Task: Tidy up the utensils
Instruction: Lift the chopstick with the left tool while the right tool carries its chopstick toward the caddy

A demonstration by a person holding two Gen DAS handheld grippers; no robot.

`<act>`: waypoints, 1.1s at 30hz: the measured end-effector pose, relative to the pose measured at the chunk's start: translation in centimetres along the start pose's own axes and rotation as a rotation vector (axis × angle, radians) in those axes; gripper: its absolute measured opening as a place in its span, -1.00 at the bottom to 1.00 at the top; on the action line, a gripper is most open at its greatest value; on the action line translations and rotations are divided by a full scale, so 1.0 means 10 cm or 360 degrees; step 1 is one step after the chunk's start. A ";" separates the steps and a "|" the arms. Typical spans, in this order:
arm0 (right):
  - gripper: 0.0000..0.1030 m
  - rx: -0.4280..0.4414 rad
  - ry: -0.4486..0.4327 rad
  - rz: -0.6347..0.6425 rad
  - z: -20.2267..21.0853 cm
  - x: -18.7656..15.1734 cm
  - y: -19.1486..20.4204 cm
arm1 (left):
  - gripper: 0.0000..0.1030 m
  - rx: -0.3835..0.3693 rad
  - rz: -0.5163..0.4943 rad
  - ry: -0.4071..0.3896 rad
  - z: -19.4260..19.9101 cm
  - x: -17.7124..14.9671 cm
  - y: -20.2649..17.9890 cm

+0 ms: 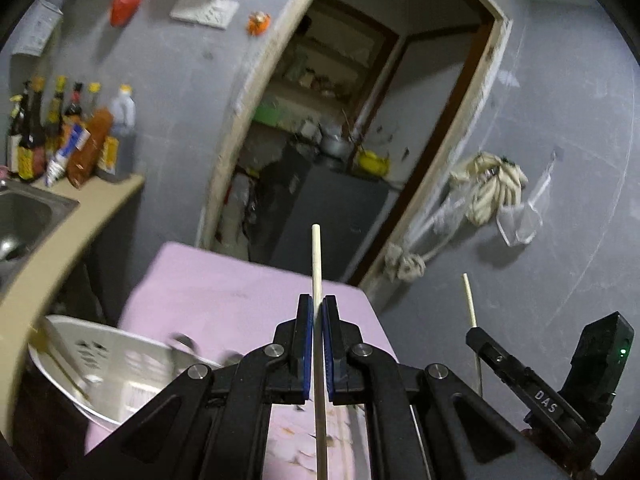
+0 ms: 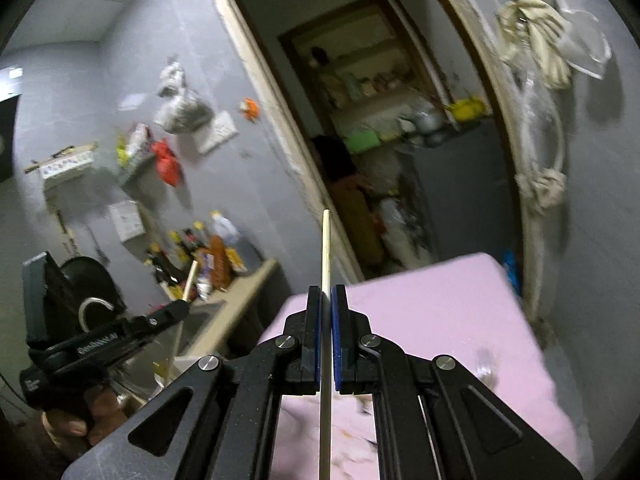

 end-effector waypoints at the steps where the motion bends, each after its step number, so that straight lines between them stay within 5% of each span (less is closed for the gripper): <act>1: -0.92 0.0031 -0.0015 0.0003 -0.07 0.01 0.10 | -0.90 0.0012 0.0012 -0.0022 0.03 0.06 0.09; 19: -0.92 0.0163 -0.0263 0.0227 -0.97 0.12 1.25 | -0.90 0.0208 0.0172 -0.0301 0.21 0.71 1.35; 33: -0.92 0.0077 -0.0507 0.0079 -1.22 -0.23 1.07 | -0.90 0.0237 0.0465 -0.0377 -0.18 0.65 1.87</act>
Point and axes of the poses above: each gripper's, at about its wrist camera, not at the fingertips, and z roughly against the way its jaws point, y to its left, x to its top, the point moved 7 cm from there along -z, roughly the way its jaws point, and after that the axes turned 15 degrees about x, right-handed, at the moved point
